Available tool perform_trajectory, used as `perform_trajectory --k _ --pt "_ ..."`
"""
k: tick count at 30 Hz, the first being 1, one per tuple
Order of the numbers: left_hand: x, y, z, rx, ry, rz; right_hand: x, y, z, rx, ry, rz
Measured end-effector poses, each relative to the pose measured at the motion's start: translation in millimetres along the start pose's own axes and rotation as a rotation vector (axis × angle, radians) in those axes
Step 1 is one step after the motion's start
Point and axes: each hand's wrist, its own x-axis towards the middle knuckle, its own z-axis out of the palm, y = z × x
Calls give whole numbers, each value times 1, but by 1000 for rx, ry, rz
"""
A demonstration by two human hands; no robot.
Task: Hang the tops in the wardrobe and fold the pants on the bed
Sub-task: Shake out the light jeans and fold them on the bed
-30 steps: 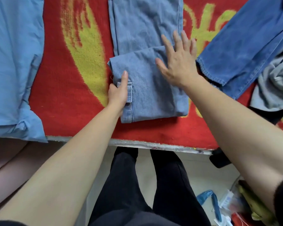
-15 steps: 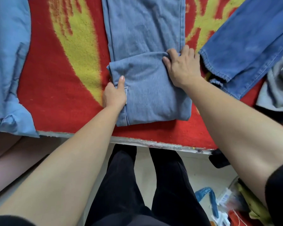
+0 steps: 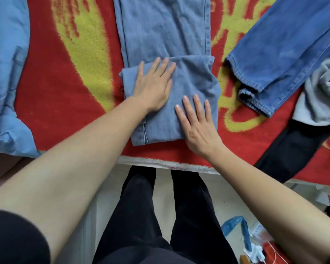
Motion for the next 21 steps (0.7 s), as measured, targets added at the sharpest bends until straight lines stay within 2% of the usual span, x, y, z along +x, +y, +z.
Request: perform_trajectory --k 2,6,10,12,16,19,21 --pt "11 0 3 32 -67 10 10 -9 -5 -44 -23 68" --pt "1 -5 1 29 -105 70 2 -17 -33 16 -99 50" --pt "-24 5 -3 -96 -289 132 -23 -20 -76 208 -407 3" --pt "-29 10 -3 -178 -412 117 -22 -11 -96 266 -473 -23" --pt "-13 -4 -29 -569 -560 -15 17 16 -141 357 -531 -31" --pt "3 -37 -54 -829 -501 -171 73 46 -171 414 -528 20" --pt "6 -64 -70 -1115 -408 -409 115 73 -183 489 -387 139"
